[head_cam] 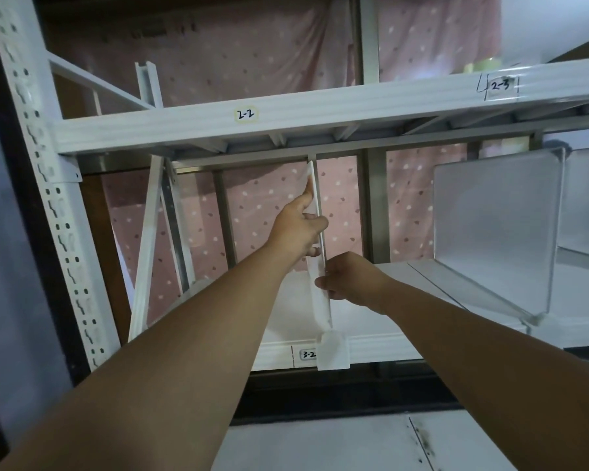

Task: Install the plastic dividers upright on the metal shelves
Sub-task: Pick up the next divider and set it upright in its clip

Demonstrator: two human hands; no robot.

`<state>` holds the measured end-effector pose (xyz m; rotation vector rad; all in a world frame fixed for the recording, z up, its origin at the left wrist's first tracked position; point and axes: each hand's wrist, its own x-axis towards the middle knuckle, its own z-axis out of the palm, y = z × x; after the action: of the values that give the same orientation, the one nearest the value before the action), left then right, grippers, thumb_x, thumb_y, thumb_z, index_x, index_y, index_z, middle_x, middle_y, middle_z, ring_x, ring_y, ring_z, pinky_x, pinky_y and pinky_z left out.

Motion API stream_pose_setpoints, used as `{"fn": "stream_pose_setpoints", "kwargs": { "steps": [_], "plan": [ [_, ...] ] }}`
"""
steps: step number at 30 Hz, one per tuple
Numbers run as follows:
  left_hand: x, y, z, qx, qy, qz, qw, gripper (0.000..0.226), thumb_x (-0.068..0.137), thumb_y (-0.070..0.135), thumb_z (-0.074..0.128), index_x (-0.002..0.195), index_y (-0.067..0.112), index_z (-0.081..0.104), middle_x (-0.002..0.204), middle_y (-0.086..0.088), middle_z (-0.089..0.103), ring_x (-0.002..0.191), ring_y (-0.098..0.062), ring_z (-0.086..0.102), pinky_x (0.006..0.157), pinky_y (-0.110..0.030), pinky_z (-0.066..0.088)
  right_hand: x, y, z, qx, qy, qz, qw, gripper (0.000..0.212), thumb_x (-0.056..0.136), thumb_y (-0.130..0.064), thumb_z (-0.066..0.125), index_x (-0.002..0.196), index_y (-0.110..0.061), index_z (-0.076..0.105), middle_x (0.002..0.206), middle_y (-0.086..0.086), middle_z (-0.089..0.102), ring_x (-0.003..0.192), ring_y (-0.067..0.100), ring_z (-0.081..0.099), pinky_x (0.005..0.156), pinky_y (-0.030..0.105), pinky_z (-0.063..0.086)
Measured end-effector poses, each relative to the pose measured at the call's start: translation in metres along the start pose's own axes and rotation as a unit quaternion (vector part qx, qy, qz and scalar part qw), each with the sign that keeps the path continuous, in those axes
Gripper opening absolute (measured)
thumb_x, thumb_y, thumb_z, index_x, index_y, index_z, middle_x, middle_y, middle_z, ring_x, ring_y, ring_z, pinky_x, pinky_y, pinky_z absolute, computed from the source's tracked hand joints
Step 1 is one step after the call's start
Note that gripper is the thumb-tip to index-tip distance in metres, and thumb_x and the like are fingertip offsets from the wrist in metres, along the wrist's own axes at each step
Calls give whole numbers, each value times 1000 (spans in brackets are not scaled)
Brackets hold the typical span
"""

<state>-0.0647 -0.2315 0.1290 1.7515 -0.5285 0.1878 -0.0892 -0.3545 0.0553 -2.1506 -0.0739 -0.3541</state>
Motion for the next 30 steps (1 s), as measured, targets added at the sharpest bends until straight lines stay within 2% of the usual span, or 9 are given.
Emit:
{"fn": "stream_pose_setpoints", "kwargs": {
  "steps": [2, 6, 9, 14, 18, 20, 25, 28, 30],
  "plan": [
    [-1, 0, 1, 5, -6, 3, 1000, 73, 95, 1, 63, 157, 33, 41, 93, -1, 65, 80, -24, 64, 83, -50, 63, -4, 2, 1, 5, 0, -1, 1000, 18, 87, -14, 71, 100, 0, 73, 98, 21, 73, 88, 33, 73, 87, 42, 60],
    [-5, -1, 3, 4, -13, 12, 1000, 73, 97, 1, 62, 158, 34, 40, 99, 0, 65, 98, -32, 68, 82, -47, 61, -7, 4, 3, 6, 6, -2, 1000, 20, 89, -15, 69, 104, -3, 73, 100, 17, 74, 88, 30, 73, 88, 41, 60],
    [-6, -1, 1, 6, -13, 18, 1000, 70, 97, 1, 62, 157, 32, 41, 99, 3, 64, 94, -29, 66, 87, -50, 62, -10, 2, 4, 10, 9, -4, 1000, 18, 89, -15, 69, 102, -4, 73, 98, 16, 73, 87, 27, 73, 88, 42, 60],
    [-9, -6, 1, 23, -20, 48, 998, 60, 100, 6, 59, 154, 26, 45, 93, 21, 58, 101, -24, 66, 73, -33, 59, -11, 9, 10, 9, 18, -8, 1000, 10, 88, -15, 68, 94, -10, 73, 91, 12, 74, 84, 26, 73, 85, 46, 60],
    [-5, -10, 3, 27, -21, 48, 998, 58, 101, 7, 58, 154, 28, 45, 112, 6, 64, 110, -30, 65, 91, -48, 61, -9, 11, 15, -15, 34, -16, 999, 12, 90, -16, 65, 95, -7, 72, 91, 11, 73, 84, 24, 71, 87, 45, 59],
    [-6, -12, 2, 37, -17, 51, 998, 56, 101, 8, 58, 153, 27, 46, 117, 1, 65, 113, -31, 66, 93, -50, 60, -11, 13, 18, -29, 40, -24, 998, 12, 90, -15, 64, 90, -6, 71, 89, 12, 71, 83, 25, 70, 87, 47, 58],
    [-3, -20, 5, 41, -20, 49, 998, 58, 101, 8, 57, 154, 28, 46, 120, -4, 68, 107, -31, 68, 87, -48, 63, -11, 20, 22, -34, 49, -18, 998, 17, 91, -17, 64, 85, -4, 72, 83, 11, 71, 79, 25, 70, 86, 47, 58],
    [-2, -27, 13, 71, -7, 55, 996, 58, 100, 12, 58, 155, 26, 44, 121, -8, 64, 92, -28, 65, 66, -31, 58, -14, 26, 25, -48, 55, -16, 997, 20, 92, -20, 62, 90, -4, 73, 85, 11, 73, 80, 25, 70, 87, 47, 57],
    [-2, -30, 16, 81, -2, 61, 995, 52, 100, 14, 58, 150, 21, 49, 126, -12, 65, 92, -29, 65, 59, -26, 53, -17, 27, 26, -58, 52, -19, 997, 21, 92, -22, 60, 90, -5, 73, 85, 10, 72, 80, 25, 69, 87, 47, 57]
  ]
}}
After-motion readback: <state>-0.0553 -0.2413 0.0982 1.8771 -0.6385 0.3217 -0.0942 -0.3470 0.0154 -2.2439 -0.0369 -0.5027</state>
